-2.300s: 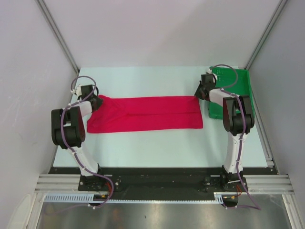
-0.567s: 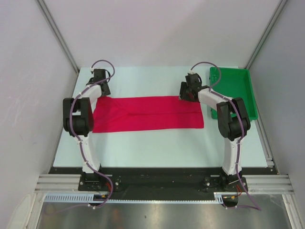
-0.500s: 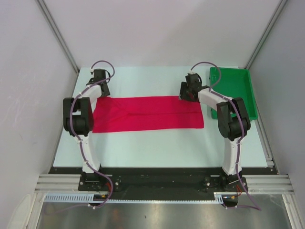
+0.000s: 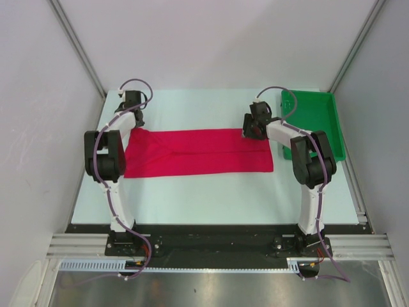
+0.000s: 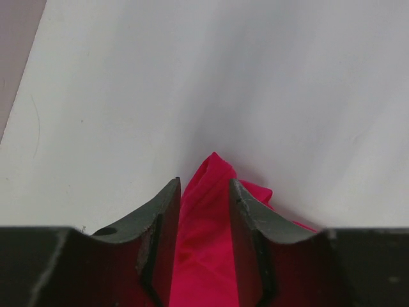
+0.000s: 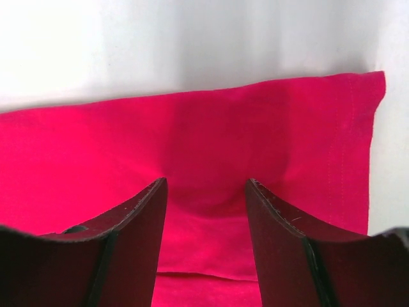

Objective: Roll the t-shirts
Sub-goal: Fold the T-shirt at the center of the board.

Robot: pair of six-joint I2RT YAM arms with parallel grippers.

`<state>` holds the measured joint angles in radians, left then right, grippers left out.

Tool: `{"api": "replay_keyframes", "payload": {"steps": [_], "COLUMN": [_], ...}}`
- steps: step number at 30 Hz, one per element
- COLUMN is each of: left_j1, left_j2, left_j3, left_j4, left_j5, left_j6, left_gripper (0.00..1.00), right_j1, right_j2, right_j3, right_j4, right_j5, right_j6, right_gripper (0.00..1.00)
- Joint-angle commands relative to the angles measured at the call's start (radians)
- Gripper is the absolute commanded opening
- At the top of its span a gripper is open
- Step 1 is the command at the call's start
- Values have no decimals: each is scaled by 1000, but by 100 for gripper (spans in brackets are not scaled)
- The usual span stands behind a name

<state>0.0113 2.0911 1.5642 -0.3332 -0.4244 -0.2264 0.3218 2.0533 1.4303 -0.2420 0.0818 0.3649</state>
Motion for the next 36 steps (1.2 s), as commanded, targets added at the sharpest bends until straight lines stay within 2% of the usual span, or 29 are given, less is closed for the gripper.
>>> {"api": "replay_keyframes", "payload": {"steps": [1,3,6,13,16,17,20,22,26,36], "left_j1": [3,4,4,7,10,9,16,21,38,117], "left_j2": [10,15,20,38,40,38,35,27,0,-72], "left_j3": [46,48,48,59,59,57,56,56,54,-3], "left_j4": [-17,-18,-20,-41,-46,-46,-44,-41,-38,-9], "left_j5": [-22,-16,-5,13,18,18,18,21,10,105], "left_j6": [9,9,4,-4,-11,-13,-24,-34,-57,-149], "left_gripper": [37,33,33,40,33,24,7,0,0,0], "right_j1": [-16,-20,-29,-35,-36,-35,-36,-38,-43,-52], "right_j2": [-5,-2,-1,7,11,10,18,22,22,28], "right_j3": [-7,-8,-10,-11,-13,-13,-13,-16,-16,-22], "right_j4": [7,7,7,12,15,15,15,17,15,4], "right_j5": [6,4,1,-5,-8,-8,-10,-10,-8,3], "right_j6": [-1,-1,0,2,3,3,3,8,14,28], "right_gripper": [56,56,56,56,56,54,53,53,52,51]}}
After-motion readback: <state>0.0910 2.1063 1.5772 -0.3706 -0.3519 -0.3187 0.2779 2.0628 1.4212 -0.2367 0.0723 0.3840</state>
